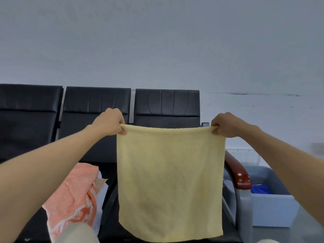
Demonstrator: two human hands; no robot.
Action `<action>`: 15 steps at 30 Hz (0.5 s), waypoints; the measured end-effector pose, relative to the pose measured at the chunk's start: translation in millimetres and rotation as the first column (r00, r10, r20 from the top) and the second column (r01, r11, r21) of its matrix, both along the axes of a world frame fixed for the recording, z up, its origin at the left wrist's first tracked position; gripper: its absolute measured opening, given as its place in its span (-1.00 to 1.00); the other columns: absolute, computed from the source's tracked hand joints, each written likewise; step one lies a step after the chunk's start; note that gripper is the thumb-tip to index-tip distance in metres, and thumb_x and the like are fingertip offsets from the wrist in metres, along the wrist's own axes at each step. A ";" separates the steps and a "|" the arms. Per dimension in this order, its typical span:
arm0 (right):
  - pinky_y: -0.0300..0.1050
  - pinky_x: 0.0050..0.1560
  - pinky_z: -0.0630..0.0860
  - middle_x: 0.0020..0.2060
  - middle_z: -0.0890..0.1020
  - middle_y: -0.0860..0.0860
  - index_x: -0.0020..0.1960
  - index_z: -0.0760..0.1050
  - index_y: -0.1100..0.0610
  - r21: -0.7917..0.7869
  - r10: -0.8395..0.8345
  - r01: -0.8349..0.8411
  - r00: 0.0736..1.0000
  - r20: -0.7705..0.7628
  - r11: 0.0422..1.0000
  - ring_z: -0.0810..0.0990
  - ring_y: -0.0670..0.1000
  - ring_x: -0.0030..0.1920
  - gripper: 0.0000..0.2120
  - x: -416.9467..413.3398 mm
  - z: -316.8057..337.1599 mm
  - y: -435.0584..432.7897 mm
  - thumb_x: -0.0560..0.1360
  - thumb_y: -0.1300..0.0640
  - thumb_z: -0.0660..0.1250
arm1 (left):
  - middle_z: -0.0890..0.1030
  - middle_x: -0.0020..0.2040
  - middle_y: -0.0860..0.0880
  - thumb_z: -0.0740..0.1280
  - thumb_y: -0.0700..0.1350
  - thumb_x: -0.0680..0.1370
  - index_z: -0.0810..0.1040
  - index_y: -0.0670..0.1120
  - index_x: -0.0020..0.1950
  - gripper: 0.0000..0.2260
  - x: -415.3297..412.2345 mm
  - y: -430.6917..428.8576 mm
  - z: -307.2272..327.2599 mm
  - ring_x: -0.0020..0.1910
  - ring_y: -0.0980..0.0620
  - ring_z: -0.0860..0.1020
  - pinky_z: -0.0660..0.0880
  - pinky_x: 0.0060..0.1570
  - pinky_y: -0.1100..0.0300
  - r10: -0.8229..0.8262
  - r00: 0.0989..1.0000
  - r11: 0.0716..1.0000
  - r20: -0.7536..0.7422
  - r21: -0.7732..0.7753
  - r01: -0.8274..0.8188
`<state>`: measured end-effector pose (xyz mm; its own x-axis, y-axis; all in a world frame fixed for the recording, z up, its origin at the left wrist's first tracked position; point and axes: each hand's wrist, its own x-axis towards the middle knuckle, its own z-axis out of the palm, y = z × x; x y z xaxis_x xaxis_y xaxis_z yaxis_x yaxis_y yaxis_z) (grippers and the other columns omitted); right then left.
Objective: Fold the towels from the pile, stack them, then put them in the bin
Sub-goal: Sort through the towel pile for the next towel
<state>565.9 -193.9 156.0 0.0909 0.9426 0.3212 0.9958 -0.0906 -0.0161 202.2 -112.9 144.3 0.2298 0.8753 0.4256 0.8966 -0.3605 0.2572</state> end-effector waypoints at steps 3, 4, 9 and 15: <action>-0.12 -0.21 0.43 -0.16 0.56 0.04 -0.20 0.49 0.03 0.010 -0.066 0.066 0.998 -0.004 0.998 0.55 0.11 -0.09 -0.89 9.5 -29.9 27.1 0.51 0.14 0.30 | 0.66 -0.33 -0.14 0.50 -0.11 0.46 0.65 -0.13 -0.11 -0.88 8.1 30.1 -25.7 -0.39 0.00 0.60 0.51 -0.31 0.20 -0.005 0.995 0.987 0.103 -0.162 0.022; -0.11 -0.18 0.43 -0.12 0.57 0.03 -0.11 0.55 0.02 0.020 -0.082 0.083 0.997 -0.013 0.996 0.55 0.10 -0.08 -0.95 13.7 -42.0 38.4 0.51 0.11 0.32 | 0.67 -0.31 -0.16 0.48 -0.14 0.47 0.64 -0.16 -0.10 -0.90 12.4 43.2 -36.6 -0.39 0.00 0.63 0.55 -0.32 0.20 -0.007 0.983 0.971 0.186 -0.232 0.051; -0.17 -0.34 0.45 -0.52 0.61 0.00 -0.18 0.57 0.09 0.002 -0.125 0.126 0.982 -0.143 0.992 0.63 0.00 -0.44 -0.81 33.3 -104.1 80.4 0.48 0.28 0.22 | 0.67 -0.17 -0.23 0.42 -0.27 0.50 0.60 -0.28 -0.01 -0.89 28.3 93.7 -101.4 -0.23 -0.10 0.70 0.65 -0.22 0.18 0.051 0.808 0.888 0.586 -0.397 0.232; 0.04 -0.09 0.60 -0.18 0.63 0.07 -0.11 0.62 0.05 0.044 -0.095 0.112 0.952 -0.289 0.993 0.65 0.12 -0.24 -0.74 38.8 -178.1 114.6 0.46 0.31 0.20 | 0.68 -0.15 -0.17 0.46 -0.30 0.47 0.62 -0.16 -0.11 -0.92 41.5 127.0 -189.3 -0.21 0.00 0.69 0.63 -0.07 0.17 0.074 0.768 0.922 0.636 -0.337 0.189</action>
